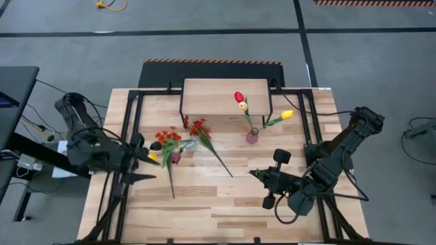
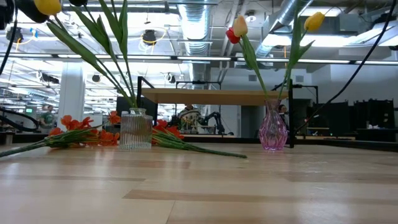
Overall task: Pick and place flowers into a vace then onto a shelf
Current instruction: Put the black flower into the purple vase
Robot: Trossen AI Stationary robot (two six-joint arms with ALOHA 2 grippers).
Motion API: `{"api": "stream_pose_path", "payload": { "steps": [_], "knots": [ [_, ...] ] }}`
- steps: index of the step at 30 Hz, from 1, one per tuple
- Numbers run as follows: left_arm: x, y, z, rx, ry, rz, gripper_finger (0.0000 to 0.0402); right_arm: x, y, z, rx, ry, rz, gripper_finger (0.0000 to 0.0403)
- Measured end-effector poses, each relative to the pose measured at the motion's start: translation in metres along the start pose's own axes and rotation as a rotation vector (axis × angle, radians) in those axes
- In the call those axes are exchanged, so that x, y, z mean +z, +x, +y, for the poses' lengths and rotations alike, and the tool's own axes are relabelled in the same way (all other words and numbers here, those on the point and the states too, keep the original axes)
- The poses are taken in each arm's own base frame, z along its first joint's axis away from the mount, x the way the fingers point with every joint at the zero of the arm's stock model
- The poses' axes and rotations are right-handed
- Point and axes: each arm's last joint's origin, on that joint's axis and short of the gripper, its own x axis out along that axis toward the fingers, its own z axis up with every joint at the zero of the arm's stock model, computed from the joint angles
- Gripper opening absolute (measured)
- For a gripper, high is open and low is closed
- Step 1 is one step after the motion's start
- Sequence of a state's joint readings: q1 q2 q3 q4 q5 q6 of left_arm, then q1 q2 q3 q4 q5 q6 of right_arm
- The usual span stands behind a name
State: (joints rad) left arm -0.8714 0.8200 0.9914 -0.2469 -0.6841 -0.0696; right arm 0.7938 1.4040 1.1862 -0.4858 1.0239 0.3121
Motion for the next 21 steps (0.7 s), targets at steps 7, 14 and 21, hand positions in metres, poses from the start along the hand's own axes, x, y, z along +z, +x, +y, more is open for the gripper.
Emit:
{"api": "stream_pose_path", "payload": {
  "steps": [7,14,21],
  "knots": [
    [0.006,-0.008,0.005,-0.031,0.029,-0.053,0.0164,0.001,0.007,-0.005,-0.026,0.012,0.007,0.0],
    [0.005,-0.008,0.006,-0.023,0.008,-0.039,0.0164,0.003,0.014,-0.011,-0.093,0.029,-0.001,0.0],
    [0.001,-0.001,0.0,-0.029,0.069,-0.02,0.0164,0.008,0.018,-0.025,-0.197,0.06,-0.026,0.0]
  ]
}}
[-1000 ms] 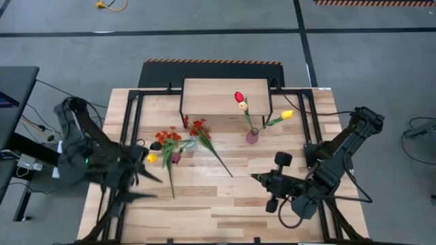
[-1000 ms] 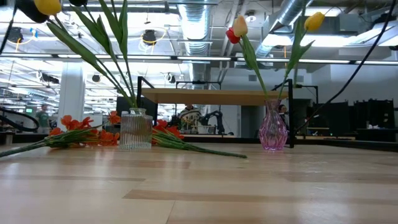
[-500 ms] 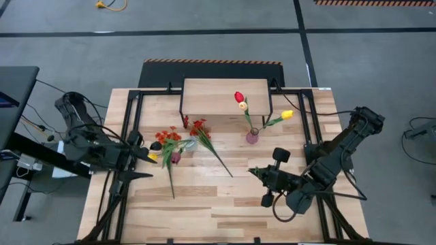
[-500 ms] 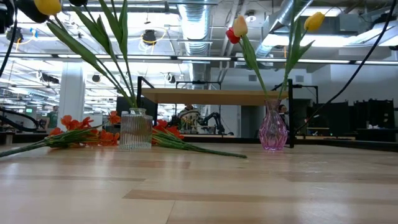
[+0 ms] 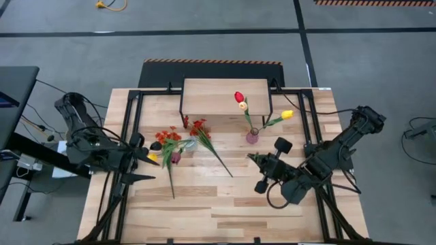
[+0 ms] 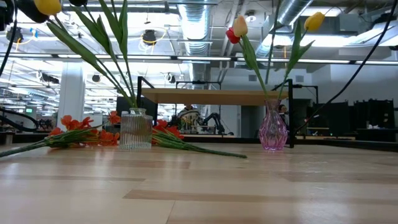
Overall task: Pick and place flowers into a vace then onto a shelf
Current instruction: Put the black flower into the purple vase
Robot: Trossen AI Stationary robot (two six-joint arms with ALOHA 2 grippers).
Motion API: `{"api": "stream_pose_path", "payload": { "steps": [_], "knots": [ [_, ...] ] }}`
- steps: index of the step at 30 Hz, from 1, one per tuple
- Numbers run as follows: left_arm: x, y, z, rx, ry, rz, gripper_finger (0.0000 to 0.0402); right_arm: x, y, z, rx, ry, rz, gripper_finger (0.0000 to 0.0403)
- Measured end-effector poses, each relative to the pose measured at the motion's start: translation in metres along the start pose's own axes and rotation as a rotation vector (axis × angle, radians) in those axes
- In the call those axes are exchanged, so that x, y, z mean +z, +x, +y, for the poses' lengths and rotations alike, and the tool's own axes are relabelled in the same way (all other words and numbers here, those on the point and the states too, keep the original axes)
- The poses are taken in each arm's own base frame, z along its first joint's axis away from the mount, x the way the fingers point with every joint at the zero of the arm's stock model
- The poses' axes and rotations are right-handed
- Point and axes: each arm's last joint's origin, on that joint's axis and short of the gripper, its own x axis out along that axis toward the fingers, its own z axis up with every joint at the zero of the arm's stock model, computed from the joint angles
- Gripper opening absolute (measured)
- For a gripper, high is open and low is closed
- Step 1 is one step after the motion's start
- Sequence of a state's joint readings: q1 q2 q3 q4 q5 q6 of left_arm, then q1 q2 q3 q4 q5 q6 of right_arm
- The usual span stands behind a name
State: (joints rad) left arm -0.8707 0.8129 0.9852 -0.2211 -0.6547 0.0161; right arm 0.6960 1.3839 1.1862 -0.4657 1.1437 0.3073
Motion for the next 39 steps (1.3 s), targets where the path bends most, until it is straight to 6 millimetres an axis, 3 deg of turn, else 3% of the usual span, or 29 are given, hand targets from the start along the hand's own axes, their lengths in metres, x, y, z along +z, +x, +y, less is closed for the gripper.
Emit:
{"api": "stream_pose_path", "payload": {
  "steps": [6,20,28,39],
  "knots": [
    [0.001,-0.001,0.0,-0.003,0.026,-0.004,0.0164,0.012,-0.006,-0.025,-0.06,0.068,-0.036,0.0],
    [0.008,-0.016,0.011,-0.042,0.01,-0.054,0.0164,0.027,0.014,-0.122,-0.014,0.185,0.046,0.0],
    [0.006,-0.021,0.016,-0.027,0.012,-0.042,0.0164,0.031,0.024,-0.176,0.139,0.159,0.015,0.0],
    [0.005,-0.021,0.016,-0.016,-0.005,-0.028,0.0164,0.019,0.041,-0.239,0.445,0.089,-0.037,0.0]
  ]
}}
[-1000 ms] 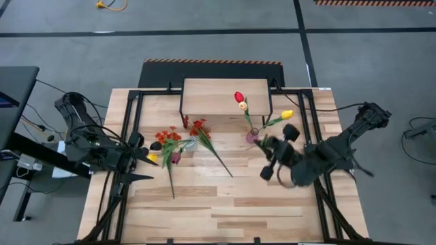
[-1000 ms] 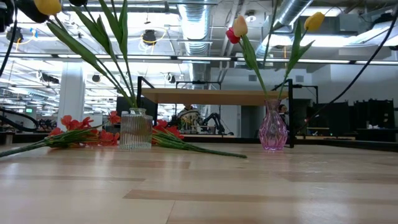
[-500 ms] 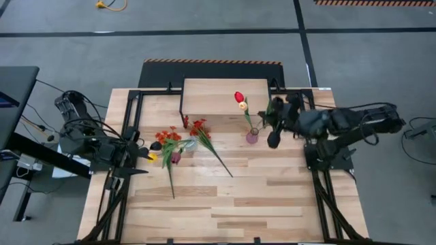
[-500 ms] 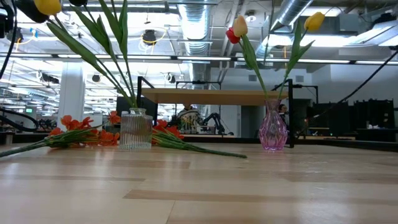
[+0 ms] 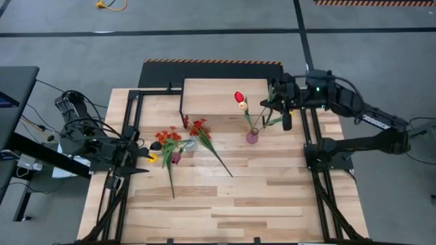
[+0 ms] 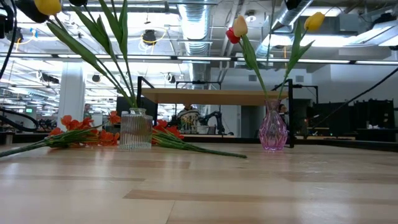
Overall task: Pick and place flowers into a vace then onto a shelf
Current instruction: Put the black flower into the purple vase
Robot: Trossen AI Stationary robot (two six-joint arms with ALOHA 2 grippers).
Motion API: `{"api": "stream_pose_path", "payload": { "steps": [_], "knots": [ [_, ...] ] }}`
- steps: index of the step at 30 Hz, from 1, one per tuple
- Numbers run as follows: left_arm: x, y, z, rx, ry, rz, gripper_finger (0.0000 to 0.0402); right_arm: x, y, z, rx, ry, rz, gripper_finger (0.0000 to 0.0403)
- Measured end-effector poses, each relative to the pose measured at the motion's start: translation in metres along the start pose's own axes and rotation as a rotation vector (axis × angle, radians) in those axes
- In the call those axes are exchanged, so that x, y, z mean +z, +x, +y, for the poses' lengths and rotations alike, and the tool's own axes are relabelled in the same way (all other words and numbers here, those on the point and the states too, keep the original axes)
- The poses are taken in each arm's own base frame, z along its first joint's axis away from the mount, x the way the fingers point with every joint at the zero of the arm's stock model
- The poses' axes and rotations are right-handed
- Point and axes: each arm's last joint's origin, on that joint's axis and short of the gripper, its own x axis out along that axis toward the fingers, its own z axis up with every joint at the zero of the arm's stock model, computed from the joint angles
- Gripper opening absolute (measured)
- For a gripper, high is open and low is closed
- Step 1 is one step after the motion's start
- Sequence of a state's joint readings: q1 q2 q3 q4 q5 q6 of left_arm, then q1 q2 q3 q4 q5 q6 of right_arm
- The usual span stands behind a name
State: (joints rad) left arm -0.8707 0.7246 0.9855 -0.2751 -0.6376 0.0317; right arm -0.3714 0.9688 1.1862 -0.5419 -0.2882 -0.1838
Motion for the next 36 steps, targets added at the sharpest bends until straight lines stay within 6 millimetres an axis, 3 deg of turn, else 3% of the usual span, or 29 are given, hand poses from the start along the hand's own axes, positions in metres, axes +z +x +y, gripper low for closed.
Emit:
{"api": "stream_pose_path", "payload": {
  "steps": [7,20,31,36],
  "knots": [
    [0.0,0.0,0.0,0.001,-0.003,0.003,0.0164,-0.009,0.005,-0.028,0.087,0.047,0.011,0.0],
    [-0.001,0.0,0.0,0.002,-0.035,0.007,0.0164,-0.027,0.024,-0.057,0.161,0.095,0.073,0.0],
    [-0.001,0.0,0.0,0.001,-0.035,0.007,0.0164,-0.032,0.023,-0.058,0.162,0.098,0.107,0.0],
    [-0.001,0.0,0.0,0.0,-0.041,0.007,0.0164,-0.035,0.034,-0.059,0.184,0.105,0.13,0.0]
  ]
}}
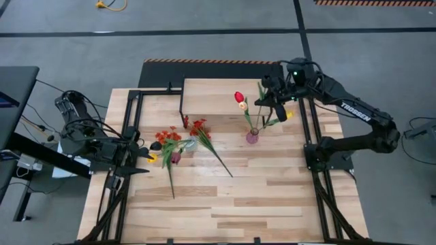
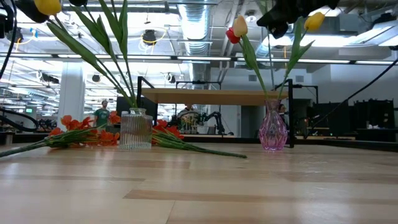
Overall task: Pick and place flowers into a vace then onto a shelf
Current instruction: Put the black flower into the purple vase
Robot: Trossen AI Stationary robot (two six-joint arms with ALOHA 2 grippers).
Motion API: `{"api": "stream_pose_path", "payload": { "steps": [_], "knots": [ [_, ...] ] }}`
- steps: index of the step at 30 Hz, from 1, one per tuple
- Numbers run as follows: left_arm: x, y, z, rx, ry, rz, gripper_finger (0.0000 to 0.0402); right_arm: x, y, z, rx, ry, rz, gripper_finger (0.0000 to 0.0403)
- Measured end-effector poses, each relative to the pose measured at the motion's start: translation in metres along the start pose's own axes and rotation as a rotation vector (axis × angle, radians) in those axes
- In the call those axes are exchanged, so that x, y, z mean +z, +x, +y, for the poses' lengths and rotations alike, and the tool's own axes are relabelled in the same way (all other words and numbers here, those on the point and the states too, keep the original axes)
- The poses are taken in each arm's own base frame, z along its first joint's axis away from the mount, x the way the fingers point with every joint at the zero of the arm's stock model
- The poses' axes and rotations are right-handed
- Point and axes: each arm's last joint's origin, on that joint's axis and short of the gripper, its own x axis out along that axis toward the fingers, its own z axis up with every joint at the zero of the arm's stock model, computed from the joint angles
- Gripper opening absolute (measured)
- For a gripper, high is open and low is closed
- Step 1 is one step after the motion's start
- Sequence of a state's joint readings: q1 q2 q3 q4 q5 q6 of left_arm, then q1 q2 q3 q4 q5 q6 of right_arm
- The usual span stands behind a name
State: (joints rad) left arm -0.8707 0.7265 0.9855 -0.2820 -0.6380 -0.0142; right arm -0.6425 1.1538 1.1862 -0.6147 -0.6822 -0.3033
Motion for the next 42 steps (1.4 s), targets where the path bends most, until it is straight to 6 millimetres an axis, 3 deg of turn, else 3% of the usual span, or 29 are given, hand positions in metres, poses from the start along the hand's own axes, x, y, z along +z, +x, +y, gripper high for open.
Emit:
{"api": "stream_pose_path", "payload": {
  "steps": [7,26,42],
  "knots": [
    [0.0,0.0,0.0,0.0,-0.001,0.0,0.0164,-0.005,0.016,-0.01,0.016,0.009,0.041,0.0],
    [0.0,0.0,0.0,0.001,-0.034,-0.001,0.0164,-0.007,0.015,-0.012,-0.064,0.092,0.071,0.0002],
    [0.0,0.0,0.0,0.001,-0.036,-0.001,0.0164,-0.014,0.016,-0.007,-0.043,0.186,0.144,0.0113]
  ]
}}
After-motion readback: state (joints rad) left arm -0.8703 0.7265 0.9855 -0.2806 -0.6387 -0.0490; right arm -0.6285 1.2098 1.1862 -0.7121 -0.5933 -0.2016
